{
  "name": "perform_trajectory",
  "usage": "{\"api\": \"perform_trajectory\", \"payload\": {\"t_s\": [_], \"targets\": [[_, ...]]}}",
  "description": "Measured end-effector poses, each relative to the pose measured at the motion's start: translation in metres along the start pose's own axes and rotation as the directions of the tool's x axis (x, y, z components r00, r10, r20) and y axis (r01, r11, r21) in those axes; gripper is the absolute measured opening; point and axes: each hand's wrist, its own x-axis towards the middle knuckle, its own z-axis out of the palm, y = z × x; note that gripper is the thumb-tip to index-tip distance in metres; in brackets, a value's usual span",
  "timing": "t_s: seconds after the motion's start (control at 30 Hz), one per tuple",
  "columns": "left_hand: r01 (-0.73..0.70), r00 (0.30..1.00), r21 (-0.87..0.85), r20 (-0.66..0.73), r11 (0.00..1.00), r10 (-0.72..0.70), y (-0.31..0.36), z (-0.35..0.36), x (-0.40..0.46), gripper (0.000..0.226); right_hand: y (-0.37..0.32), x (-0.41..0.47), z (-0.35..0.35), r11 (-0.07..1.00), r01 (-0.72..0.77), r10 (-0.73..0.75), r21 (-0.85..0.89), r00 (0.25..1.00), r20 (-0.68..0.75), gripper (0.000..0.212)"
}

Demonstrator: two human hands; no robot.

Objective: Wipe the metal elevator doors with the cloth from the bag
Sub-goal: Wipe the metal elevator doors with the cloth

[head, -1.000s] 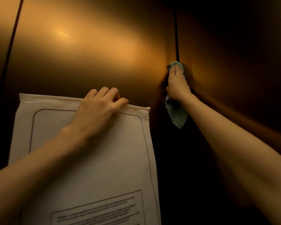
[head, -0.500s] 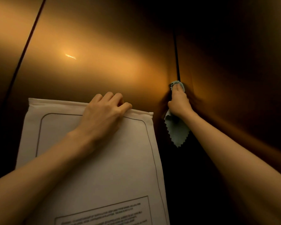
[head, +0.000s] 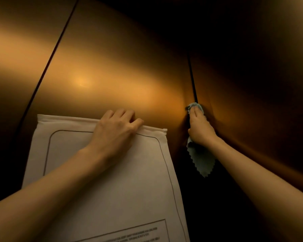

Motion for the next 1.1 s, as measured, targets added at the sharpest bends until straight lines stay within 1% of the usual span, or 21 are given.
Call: {"api": "perform_trajectory", "payload": {"t_s": [0.13,0.3,0.43,0.5,0.57,0.63,0.7,0.73,0.8,0.9,1.0,1.1], "targets": [[0.008,1.0,0.018,0.005,1.0,-0.008,0.002,0.004,0.01,0.02,-0.001,0.011,-0.007,0.999,0.018,-0.017,-0.04,0.999,0.031,0.08],[0.013,0.999,-0.002,-0.042,1.0,-0.013,-0.006,0.011,0.027,0.031,-0.002,0.036,-0.013,0.997,0.033,-0.03,-0.066,0.998,0.055,0.078],[0.014,0.997,0.008,-0.079,1.0,-0.013,-0.012,0.015,0.044,0.032,-0.003,0.064,-0.013,0.998,0.04,-0.04,-0.051,0.999,0.001,0.072],[0.038,0.996,0.033,-0.083,0.999,-0.035,-0.017,0.018,0.052,0.032,-0.005,0.083,-0.015,0.998,0.04,-0.041,-0.042,0.999,-0.035,0.069],[0.076,0.993,0.049,-0.092,0.996,-0.071,-0.022,0.024,0.061,0.032,-0.008,0.106,-0.021,0.999,0.03,-0.032,-0.026,0.998,-0.052,0.062],[0.102,0.989,0.045,-0.109,0.994,-0.097,-0.025,0.03,0.07,0.032,-0.014,0.131,-0.031,1.0,0.0,-0.001,-0.013,0.998,-0.062,0.05],[0.115,0.986,0.039,-0.124,0.993,-0.11,-0.027,0.033,0.077,0.031,-0.02,0.154,-0.039,0.998,-0.031,0.027,-0.058,0.997,-0.066,0.037],[0.115,0.986,0.035,-0.127,0.993,-0.11,-0.028,0.035,0.081,0.03,-0.022,0.166,-0.041,0.995,-0.038,0.032,-0.09,0.997,-0.069,0.034],[0.108,0.986,0.029,-0.129,0.994,-0.104,-0.03,0.037,0.085,0.03,-0.026,0.185,-0.046,0.991,-0.039,0.029,-0.129,0.997,-0.075,0.037],[0.101,0.984,0.013,-0.146,0.995,-0.099,-0.032,0.037,0.084,0.027,-0.032,0.205,-0.052,0.985,-0.081,0.069,-0.151,0.994,-0.086,0.04],[0.108,0.985,0.012,-0.138,0.994,-0.106,-0.032,0.037,0.08,0.023,-0.039,0.219,-0.056,0.985,-0.115,0.104,-0.127,0.99,-0.092,0.041],[0.104,0.986,0.004,-0.131,0.995,-0.103,-0.031,0.038,0.08,0.022,-0.038,0.232,-0.056,0.99,-0.132,0.125,-0.051,0.985,-0.123,0.045]]}}
